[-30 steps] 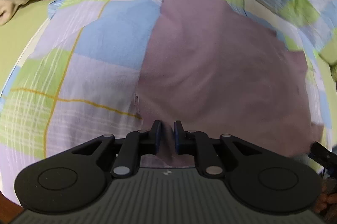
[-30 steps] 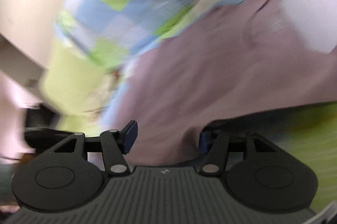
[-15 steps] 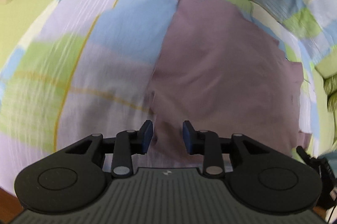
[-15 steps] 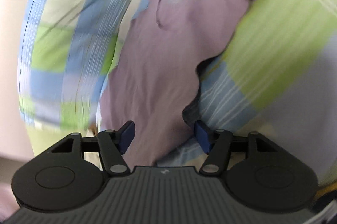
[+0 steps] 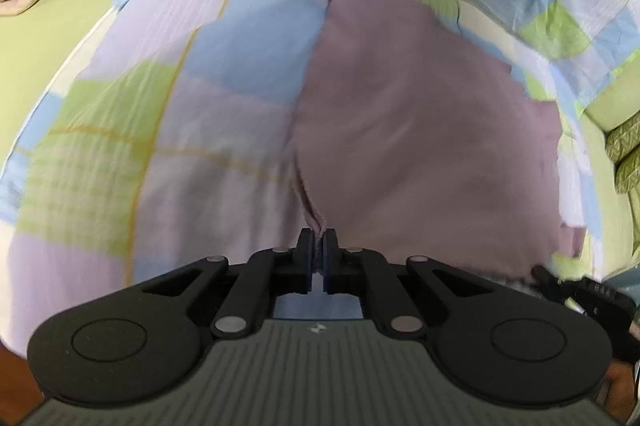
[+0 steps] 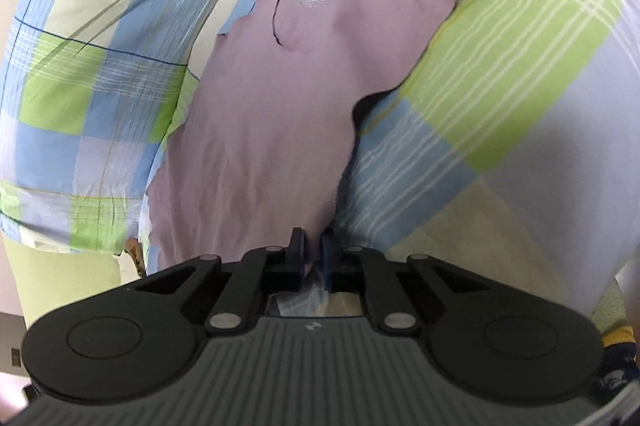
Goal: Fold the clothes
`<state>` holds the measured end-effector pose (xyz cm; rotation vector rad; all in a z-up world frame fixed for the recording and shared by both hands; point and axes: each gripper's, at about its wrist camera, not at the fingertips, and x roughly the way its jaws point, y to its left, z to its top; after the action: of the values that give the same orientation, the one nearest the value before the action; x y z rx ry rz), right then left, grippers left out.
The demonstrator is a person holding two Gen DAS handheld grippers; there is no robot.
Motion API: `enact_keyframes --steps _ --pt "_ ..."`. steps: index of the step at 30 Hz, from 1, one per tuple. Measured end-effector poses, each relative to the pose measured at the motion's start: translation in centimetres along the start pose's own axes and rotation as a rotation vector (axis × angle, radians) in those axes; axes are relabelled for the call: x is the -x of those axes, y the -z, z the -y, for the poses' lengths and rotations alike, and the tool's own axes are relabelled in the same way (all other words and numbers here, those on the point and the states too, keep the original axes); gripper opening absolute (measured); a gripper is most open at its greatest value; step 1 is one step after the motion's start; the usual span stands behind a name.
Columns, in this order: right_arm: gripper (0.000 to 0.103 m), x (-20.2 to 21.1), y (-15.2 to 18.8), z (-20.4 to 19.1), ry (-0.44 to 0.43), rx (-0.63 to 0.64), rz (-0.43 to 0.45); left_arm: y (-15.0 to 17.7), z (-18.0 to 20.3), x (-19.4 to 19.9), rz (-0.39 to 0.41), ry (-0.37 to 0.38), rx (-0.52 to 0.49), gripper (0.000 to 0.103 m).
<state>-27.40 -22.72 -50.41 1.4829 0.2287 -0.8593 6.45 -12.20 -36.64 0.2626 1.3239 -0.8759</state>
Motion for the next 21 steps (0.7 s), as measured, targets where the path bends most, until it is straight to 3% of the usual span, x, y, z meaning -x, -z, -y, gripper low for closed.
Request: enact_keyframes --steps 5,7,8,10,14,19,21 --pt "0.008 -0.8 0.2 -1.3 0.070 0.062 -0.028 0.9 -0.7 -1.4 -0.067 -0.152 -0.080 0.004" --pt "0.019 -0.8 -0.1 -1.9 0.085 0.072 -0.056 0.6 0.4 -0.5 -0.071 -0.195 -0.120 0.004" --pt "0.029 -0.2 -0.2 -2.2 0.087 0.079 -0.069 0.3 1.4 0.2 -0.065 -0.208 -0.156 0.004" --pt "0.039 1.8 -1.1 -2.2 0.103 0.096 -0.064 -0.7 4.1 1.4 -0.045 -0.145 -0.221 0.004" --pt "0.040 5.7 -5.0 -0.4 0.105 0.097 0.032 -2.5 11.5 1.0 -0.022 0.023 -0.314 0.016" --pt "0.040 6.8 -14.5 4.5 0.072 0.138 0.070 -0.8 26.0 -4.7 -0.052 0.239 -0.386 0.019" --pt "0.040 6.9 -18.5 5.8 0.050 0.160 0.062 0.9 30.9 -6.8 -0.062 0.282 -0.425 0.022"
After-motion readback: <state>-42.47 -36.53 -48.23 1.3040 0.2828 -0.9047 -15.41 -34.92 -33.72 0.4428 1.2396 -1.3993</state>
